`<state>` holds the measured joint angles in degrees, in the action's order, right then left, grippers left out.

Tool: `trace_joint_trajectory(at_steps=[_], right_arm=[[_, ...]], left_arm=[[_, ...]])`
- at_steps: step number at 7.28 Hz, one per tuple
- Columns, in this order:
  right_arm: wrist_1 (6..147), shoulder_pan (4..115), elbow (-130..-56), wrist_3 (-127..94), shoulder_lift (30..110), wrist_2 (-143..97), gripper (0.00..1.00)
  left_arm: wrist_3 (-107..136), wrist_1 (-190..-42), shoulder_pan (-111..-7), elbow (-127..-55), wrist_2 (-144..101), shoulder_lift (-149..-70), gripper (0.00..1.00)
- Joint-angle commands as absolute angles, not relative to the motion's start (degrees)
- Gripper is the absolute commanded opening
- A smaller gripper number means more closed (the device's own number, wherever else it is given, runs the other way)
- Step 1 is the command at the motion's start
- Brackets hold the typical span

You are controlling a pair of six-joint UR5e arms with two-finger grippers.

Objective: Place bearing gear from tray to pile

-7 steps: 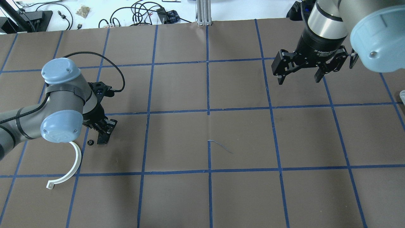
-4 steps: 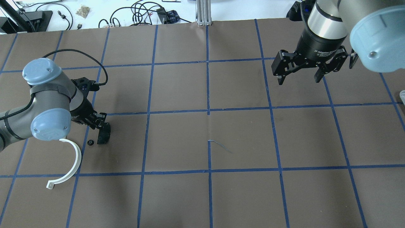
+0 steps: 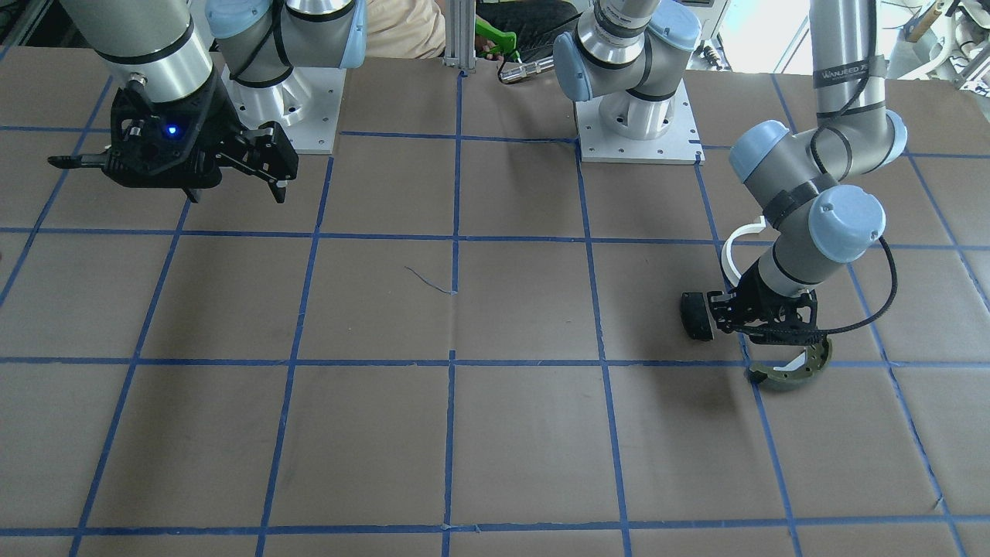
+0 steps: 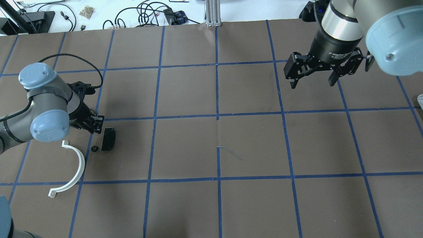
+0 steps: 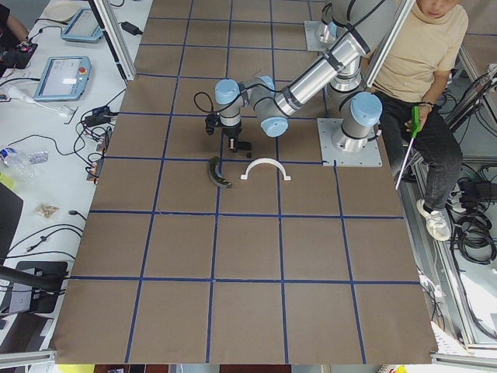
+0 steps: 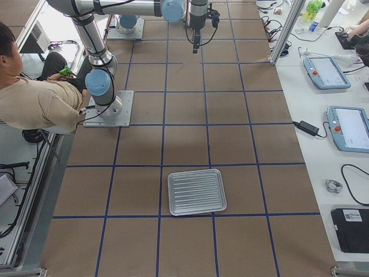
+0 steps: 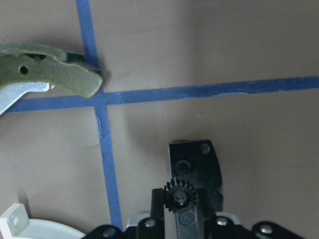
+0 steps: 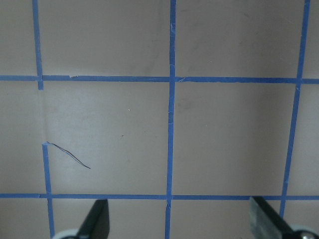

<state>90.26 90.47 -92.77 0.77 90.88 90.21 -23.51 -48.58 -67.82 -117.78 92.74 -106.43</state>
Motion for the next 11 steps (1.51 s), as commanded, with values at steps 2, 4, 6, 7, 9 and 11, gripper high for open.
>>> trace_joint_trajectory(at_steps=[2,4,6,7,9,11], right_arm=[[90.3,90.5,-92.8,0.7,90.9,90.2,1.00],[90.3,90.4,-92.7,0.7,90.9,90.2,1.00],[90.3,90.5,-92.8,0.6,90.9,90.2,1.00],[90.4,90.4,-92.7,0.6,90.9,90.2,1.00],[90.4,90.4,-92.7,0.6,90.9,90.2,1.00],[90.4,90.4,-92.7,0.6,90.9,90.2,1.00]], left_arm=[[-23.8,-47.2,-66.2,-118.0,92.9,-108.0,0.00],[-23.6,-47.3,-66.3,-118.1,92.9,-108.5,0.71],[-23.5,-48.1,-66.4,-117.9,92.9,-107.6,1.00],[-23.2,-49.6,-67.7,-117.4,93.0,-105.9,1.00],[-20.0,-57.4,-69.9,-115.6,92.6,-100.0,1.00],[-10.6,-75.8,-77.6,-105.7,93.2,-94.4,1.00]])
